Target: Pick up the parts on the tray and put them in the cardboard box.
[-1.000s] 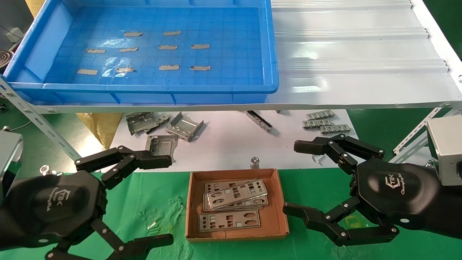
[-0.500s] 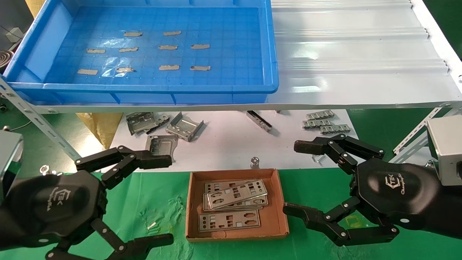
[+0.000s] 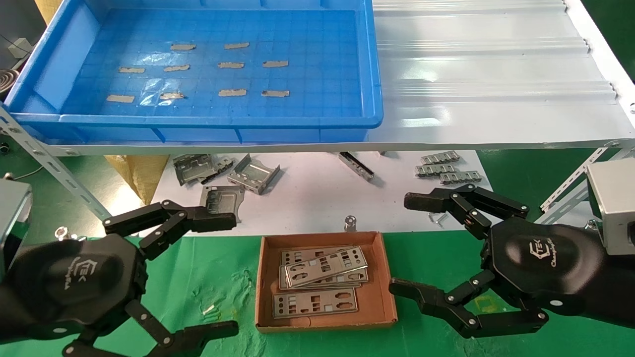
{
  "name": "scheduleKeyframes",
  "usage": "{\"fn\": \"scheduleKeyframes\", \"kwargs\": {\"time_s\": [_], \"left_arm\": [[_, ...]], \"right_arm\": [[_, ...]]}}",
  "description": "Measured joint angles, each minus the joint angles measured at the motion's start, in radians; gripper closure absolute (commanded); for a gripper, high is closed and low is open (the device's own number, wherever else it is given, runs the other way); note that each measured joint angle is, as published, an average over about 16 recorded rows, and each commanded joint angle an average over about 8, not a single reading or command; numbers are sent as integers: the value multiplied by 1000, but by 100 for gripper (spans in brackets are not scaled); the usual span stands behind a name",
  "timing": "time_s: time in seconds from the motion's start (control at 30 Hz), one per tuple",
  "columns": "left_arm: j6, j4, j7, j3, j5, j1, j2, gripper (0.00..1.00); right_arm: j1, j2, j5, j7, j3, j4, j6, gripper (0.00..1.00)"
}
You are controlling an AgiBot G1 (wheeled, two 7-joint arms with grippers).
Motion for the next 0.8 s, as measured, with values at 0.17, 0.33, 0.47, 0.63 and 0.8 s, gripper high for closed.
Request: {"fn": "scheduleKeyframes", "kwargs": {"time_s": [0.17,0.33,0.47,0.63,0.8], "left_arm": [[0,0,0,0,0,0,0,0],[0,0,0,0,0,0,0,0],[0,0,0,0,0,0,0,0],[0,0,0,0,0,0,0,0],[0,0,0,0,0,0,0,0]], "right_arm": [[0,0,0,0,0,0,0,0],[0,0,0,0,0,0,0,0],[0,0,0,0,0,0,0,0],[0,0,0,0,0,0,0,0],[0,0,0,0,0,0,0,0]]}}
